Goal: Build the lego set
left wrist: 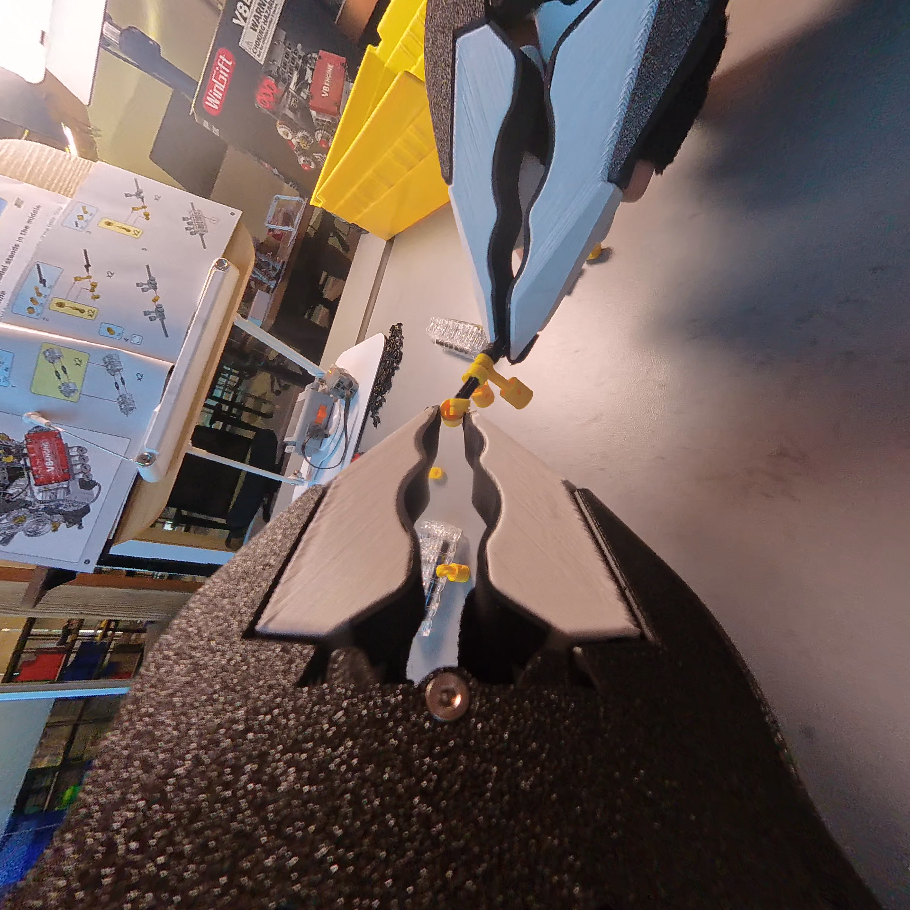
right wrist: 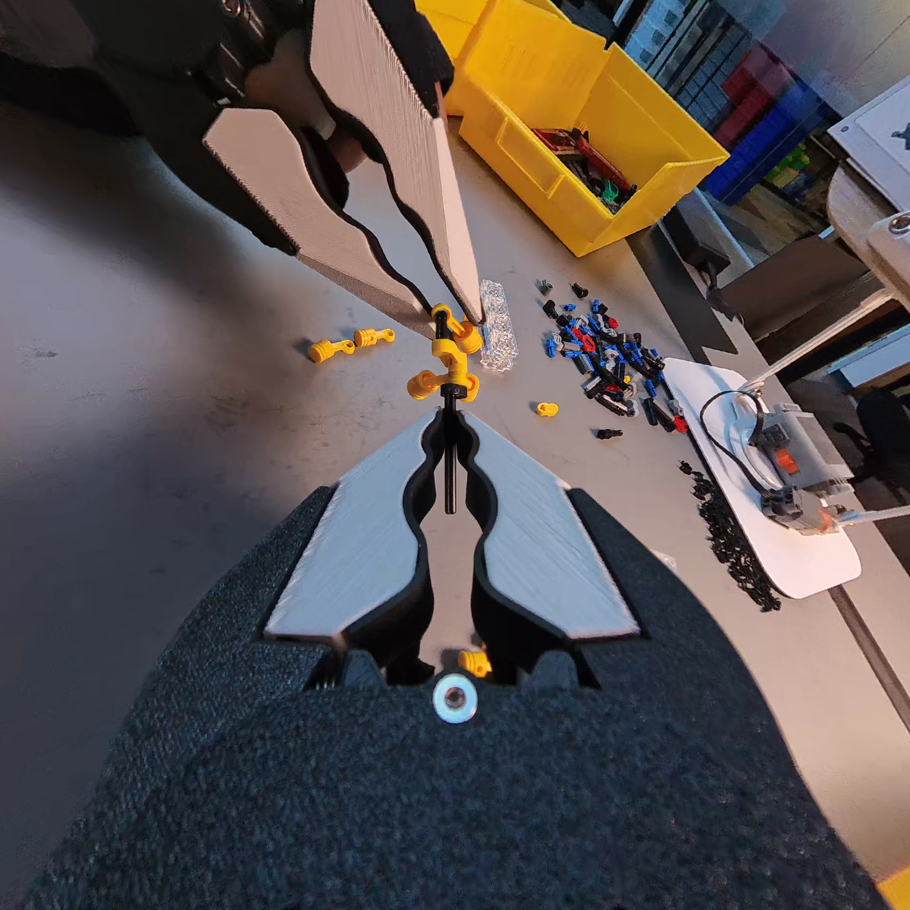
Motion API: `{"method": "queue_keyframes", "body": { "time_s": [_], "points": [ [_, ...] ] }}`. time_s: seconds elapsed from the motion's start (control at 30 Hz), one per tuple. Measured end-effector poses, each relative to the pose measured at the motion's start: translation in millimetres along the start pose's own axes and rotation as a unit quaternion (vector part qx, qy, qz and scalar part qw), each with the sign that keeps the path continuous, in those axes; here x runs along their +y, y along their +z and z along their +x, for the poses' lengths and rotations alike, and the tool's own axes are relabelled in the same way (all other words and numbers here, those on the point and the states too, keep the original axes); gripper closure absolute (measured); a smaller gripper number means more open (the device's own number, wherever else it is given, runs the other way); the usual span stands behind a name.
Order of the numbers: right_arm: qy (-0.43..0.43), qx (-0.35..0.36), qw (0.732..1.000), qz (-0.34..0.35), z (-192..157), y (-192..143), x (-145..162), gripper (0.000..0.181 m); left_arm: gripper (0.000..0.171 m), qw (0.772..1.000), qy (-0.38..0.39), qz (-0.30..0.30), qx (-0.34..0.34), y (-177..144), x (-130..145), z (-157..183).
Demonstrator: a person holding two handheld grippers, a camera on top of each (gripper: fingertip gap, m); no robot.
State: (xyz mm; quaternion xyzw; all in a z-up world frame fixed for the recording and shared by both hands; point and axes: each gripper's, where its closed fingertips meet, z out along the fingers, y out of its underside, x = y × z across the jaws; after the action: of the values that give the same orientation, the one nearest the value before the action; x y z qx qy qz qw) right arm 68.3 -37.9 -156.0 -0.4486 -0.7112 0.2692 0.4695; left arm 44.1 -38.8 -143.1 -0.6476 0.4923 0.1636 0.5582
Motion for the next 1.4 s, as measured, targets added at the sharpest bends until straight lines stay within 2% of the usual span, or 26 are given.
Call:
{"method": "queue_keyframes", "body": {
  "time_s": [0.27, 0.47, 0.6, 0.7, 0.8, 0.9, 1.13, 1.4],
  "points": [
    [0.002, -0.002, 1.000, -0.024, -2, 3, 5, 0.178, 0.163, 0.999, 0.049, -0.020, -0.011, 3, 4, 4],
    [-0.028, -0.004, 0.996, -0.079, -7, 8, 20, 0.178, 0.163, 0.996, 0.085, -0.033, 0.004, 7, 9, 15],
    [-0.041, -0.007, 0.995, -0.093, -9, 8, 25, 0.178, 0.162, 0.998, 0.033, -0.033, 0.045, 8, 14, 24],
    [-0.056, -0.009, 0.992, -0.108, -10, 8, 30, 0.178, 0.162, 0.992, -0.047, -0.028, 0.110, 6, 15, 37],
    [-0.048, -0.007, 0.993, -0.105, -6, 5, 30, 0.178, 0.163, 0.970, -0.151, -0.026, 0.189, 2, 13, 50],
    [-0.030, 0.003, 0.995, -0.100, 3, 0, 30, 0.179, 0.163, 0.943, -0.218, -0.034, 0.250, -3, 13, 59],
    [-0.022, 0.002, 0.994, -0.109, 6, -2, 35, 0.179, 0.163, 0.919, -0.246, -0.057, 0.304, -3, 16, 70],
    [-0.016, 0.006, 0.994, -0.110, 9, -4, 36, 0.179, 0.162, 0.921, -0.234, -0.066, 0.303, 3, 16, 70]
  ]
}}
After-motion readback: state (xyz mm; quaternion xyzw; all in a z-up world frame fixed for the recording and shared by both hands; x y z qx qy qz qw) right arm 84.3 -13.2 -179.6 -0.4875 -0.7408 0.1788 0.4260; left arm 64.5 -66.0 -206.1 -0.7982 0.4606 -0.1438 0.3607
